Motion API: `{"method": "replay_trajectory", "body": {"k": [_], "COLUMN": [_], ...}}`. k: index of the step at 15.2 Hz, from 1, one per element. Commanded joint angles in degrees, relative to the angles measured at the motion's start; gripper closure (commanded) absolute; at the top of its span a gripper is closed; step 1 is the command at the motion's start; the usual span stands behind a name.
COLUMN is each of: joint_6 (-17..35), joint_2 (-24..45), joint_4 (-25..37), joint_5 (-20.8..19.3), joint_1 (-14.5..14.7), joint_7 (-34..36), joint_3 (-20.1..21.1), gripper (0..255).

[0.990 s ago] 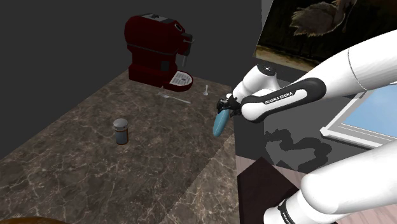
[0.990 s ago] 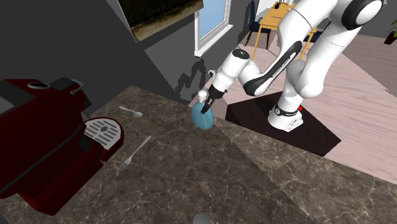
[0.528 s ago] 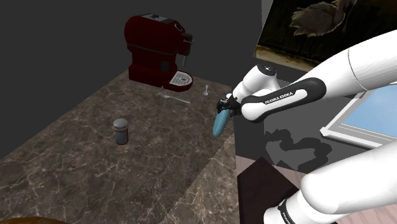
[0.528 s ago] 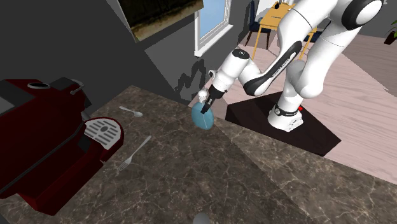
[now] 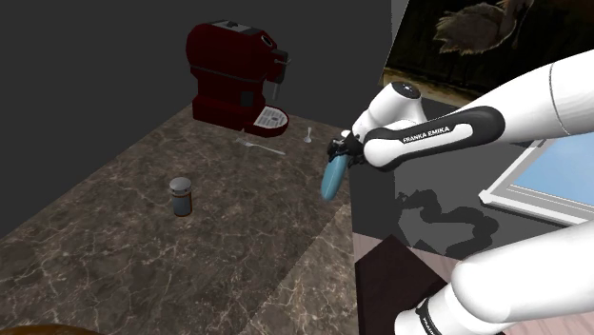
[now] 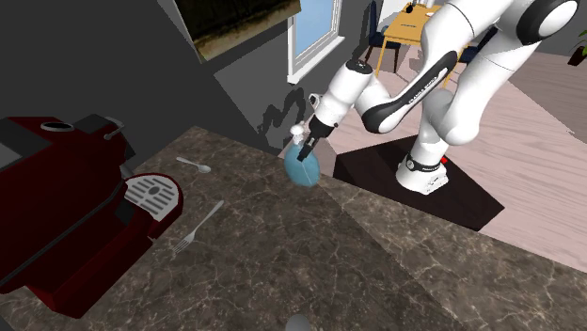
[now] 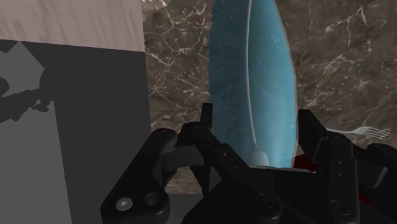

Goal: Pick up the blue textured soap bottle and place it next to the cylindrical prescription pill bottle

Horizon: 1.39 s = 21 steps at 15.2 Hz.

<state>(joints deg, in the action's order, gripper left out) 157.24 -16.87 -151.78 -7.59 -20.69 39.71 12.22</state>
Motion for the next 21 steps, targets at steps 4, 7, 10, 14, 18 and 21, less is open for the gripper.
{"method": "replay_trajectory", "body": {"k": [4,7,10,14,18,21], "joint_6": [-4.62,-7.31,-9.96,-13.43,-16.83,-19.33], "joint_2": [-2.86,-4.36,-5.7,-7.25,-8.53,-9.32], "joint_4": [1.82,3.03,4.35,6.29,8.43,10.14], "joint_5": [1.76,2.48,3.06,3.66,4.11,4.38], "joint_1": [1.11,1.58,1.95,2.32,2.59,2.73], "joint_7": [-1.79,-2.54,-3.18,-3.89,-4.49,-4.88], "joint_3": [-1.03,-1.47,-1.84,-2.25,-2.6,-2.82], "gripper": [255,255,255,255,255,255]}}
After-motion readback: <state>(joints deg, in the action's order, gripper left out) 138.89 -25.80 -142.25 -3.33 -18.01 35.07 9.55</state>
